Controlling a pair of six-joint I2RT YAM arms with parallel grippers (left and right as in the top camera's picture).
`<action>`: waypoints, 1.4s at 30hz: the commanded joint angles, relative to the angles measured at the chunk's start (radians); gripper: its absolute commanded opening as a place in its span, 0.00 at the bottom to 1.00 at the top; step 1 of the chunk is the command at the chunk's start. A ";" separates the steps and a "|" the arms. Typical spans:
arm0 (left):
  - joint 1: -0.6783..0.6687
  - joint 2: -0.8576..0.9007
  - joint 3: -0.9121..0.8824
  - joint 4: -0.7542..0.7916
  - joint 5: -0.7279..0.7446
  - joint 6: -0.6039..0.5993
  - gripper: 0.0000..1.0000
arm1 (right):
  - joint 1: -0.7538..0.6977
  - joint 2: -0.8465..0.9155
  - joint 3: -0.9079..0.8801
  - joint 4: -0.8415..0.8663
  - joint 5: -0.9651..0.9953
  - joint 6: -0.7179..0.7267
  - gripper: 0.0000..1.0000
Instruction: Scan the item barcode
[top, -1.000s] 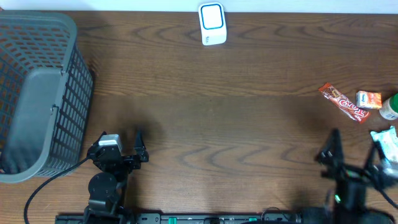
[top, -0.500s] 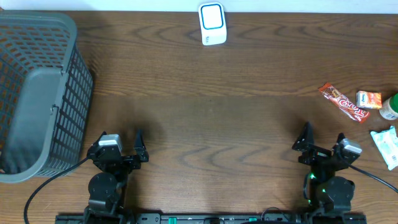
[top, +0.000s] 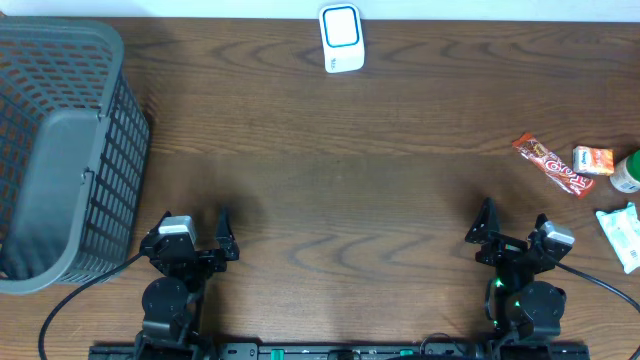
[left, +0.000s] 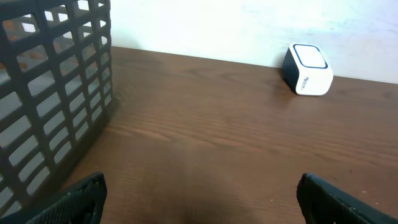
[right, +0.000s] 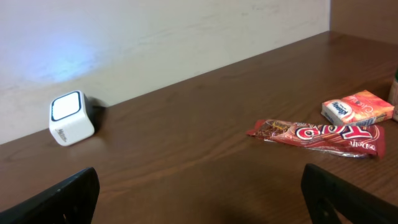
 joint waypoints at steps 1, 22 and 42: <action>0.004 -0.007 -0.018 -0.024 -0.002 0.016 0.98 | 0.002 -0.011 -0.006 0.003 -0.005 0.014 0.99; 0.043 -0.007 -0.018 -0.024 -0.002 0.016 0.98 | 0.002 -0.011 -0.006 0.002 -0.005 0.014 0.99; 0.060 -0.007 -0.018 -0.024 -0.002 0.016 0.98 | 0.002 -0.011 -0.005 0.002 -0.005 0.014 0.99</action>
